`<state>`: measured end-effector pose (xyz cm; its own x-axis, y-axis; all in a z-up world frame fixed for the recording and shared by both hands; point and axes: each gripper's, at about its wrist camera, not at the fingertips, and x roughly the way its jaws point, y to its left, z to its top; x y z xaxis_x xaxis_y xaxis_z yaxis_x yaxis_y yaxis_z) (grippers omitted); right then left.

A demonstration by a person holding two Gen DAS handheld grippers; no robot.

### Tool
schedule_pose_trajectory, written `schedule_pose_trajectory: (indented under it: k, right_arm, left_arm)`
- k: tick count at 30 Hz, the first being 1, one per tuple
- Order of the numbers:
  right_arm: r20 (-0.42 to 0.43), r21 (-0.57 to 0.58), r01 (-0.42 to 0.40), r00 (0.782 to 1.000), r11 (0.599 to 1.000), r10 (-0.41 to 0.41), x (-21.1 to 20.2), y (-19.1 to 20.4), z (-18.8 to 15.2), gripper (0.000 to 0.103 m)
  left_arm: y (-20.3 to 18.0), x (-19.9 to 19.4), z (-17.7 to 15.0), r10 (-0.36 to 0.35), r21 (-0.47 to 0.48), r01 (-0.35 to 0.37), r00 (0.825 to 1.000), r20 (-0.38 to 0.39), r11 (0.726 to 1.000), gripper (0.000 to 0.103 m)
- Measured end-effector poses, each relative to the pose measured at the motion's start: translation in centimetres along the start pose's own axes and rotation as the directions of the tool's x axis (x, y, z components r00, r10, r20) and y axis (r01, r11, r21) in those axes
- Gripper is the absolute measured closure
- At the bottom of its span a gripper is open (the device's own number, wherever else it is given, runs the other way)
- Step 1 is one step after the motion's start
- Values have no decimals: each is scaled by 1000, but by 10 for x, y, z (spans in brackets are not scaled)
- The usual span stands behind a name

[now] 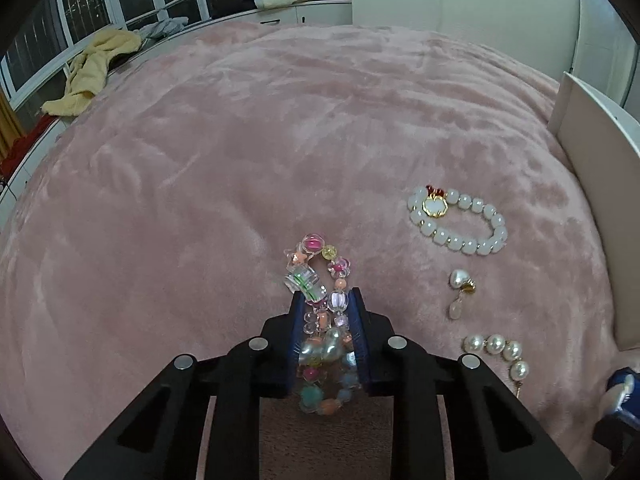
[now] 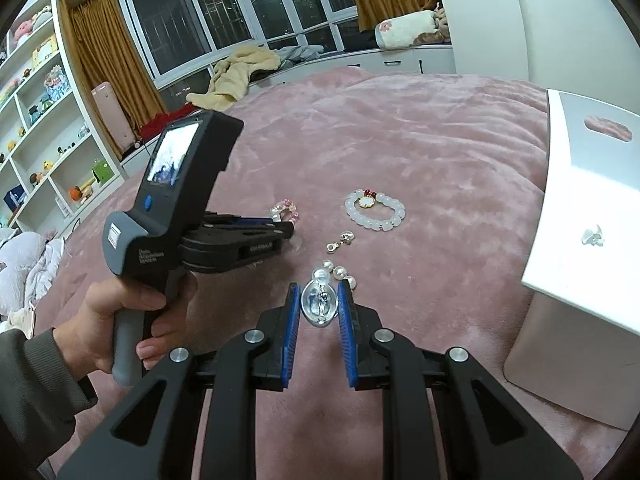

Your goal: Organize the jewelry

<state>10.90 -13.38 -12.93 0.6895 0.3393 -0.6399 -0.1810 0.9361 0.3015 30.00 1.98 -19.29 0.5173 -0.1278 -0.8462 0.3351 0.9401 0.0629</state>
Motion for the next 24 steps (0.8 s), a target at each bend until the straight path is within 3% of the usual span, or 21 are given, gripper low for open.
schedule_pose_trajectory:
  k: [12,24]
  right_arm:
    - [36,-1,-8,999,1000,8,-15,1,5,83]
    - [73,-10,4,997,1000,-3,-34,-1,12,83]
  left_arm:
    - [19,-47,31,-28,-52,32,996,82,998,77]
    - [17,-112,64,-18,-24,23,981,193,999,78]
